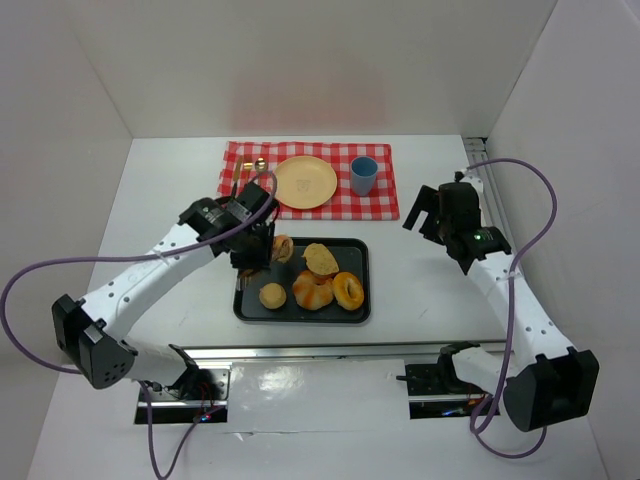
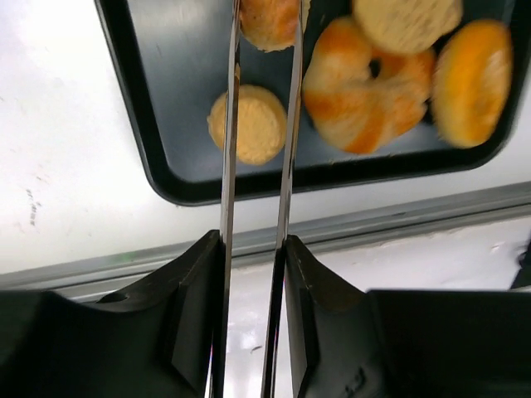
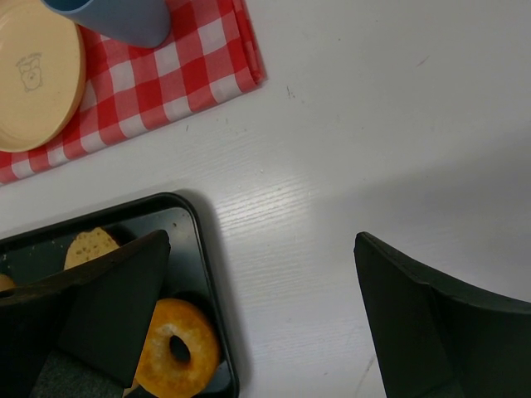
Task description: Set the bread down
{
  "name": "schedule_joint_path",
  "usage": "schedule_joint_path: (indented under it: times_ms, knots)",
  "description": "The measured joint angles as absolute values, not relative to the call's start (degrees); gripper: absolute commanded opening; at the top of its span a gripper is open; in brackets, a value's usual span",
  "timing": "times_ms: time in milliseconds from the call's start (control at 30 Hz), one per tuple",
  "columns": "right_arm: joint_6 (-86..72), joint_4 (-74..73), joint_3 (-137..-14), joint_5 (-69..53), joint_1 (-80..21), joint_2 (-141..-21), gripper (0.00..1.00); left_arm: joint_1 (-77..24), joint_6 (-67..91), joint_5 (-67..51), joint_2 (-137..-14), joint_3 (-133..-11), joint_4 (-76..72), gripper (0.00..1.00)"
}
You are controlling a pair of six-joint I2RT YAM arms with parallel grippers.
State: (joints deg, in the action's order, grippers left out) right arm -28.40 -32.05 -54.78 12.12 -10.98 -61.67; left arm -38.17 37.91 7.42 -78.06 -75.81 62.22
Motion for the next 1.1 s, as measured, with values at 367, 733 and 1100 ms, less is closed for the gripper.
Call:
schedule_joint_path:
  times_ms: [367,733,1100]
  knots:
    - [-28.64,-30.98,-54.78,11.11,-10.98,-62.98,1.0,-30.85,36.6,10.98,-92.84,-103.35,58.22,0.42]
    - [-28.93,-31.55,-54.78,11.27,-10.98,-60.84,1.0,-24.34,34.46,10.17,-121.45,-121.62,50.59,0.5]
    - [-29.04,-32.86,-54.78,11.6,-10.98,-60.55,1.0,-23.03,34.37,9.54,-126.06,-122.21,50.17,0.69]
